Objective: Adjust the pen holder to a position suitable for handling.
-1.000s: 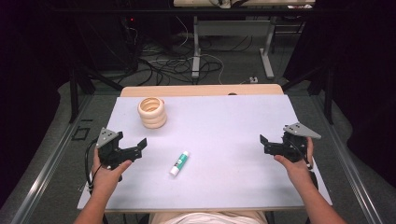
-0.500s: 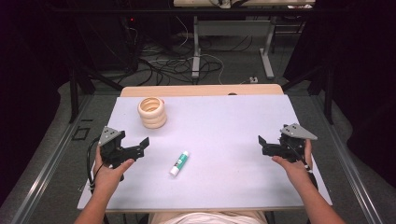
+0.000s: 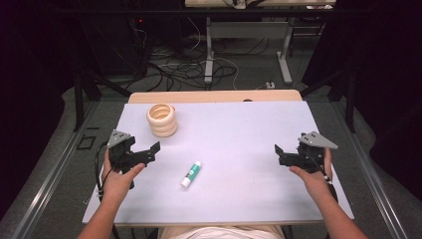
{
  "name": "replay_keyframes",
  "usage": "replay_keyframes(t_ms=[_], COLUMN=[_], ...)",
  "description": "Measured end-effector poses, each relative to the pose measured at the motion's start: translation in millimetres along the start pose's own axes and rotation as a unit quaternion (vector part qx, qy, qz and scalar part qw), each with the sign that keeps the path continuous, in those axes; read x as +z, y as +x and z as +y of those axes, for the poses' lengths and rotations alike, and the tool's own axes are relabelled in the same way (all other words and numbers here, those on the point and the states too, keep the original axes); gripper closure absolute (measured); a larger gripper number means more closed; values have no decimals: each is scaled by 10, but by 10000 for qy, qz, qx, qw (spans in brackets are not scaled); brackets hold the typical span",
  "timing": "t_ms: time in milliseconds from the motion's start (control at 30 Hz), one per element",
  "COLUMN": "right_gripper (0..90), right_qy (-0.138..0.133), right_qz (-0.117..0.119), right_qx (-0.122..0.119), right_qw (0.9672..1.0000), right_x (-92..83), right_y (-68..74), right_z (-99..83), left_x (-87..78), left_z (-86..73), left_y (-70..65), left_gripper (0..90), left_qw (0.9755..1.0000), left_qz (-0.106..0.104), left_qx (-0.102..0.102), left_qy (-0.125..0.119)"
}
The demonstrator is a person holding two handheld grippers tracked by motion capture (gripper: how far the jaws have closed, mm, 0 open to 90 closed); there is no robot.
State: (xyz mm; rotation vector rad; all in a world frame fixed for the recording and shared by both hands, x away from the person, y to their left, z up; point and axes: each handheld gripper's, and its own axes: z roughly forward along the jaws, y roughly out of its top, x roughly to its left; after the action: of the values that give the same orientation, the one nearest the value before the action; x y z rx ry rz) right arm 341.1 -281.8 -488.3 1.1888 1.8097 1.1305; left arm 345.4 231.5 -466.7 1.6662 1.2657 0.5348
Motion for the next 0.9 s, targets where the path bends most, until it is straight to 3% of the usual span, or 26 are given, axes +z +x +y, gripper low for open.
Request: replay_keyframes(t_ms=[600, 900], right_gripper=[96, 123], right_qy=[110, 124], right_qz=[18, 3], right_qx=[3, 103], right_qw=[9999, 9999], right_x=[-29, -15], right_y=[16, -1], right_z=[23, 7], left_x=[276, 473], left_z=[463, 714], left_y=[163, 292], left_gripper=[94, 179], left_qw=[9984, 9947], left_qz=[238, 414], left_qx=[-459, -826], left_qy=[239, 452])
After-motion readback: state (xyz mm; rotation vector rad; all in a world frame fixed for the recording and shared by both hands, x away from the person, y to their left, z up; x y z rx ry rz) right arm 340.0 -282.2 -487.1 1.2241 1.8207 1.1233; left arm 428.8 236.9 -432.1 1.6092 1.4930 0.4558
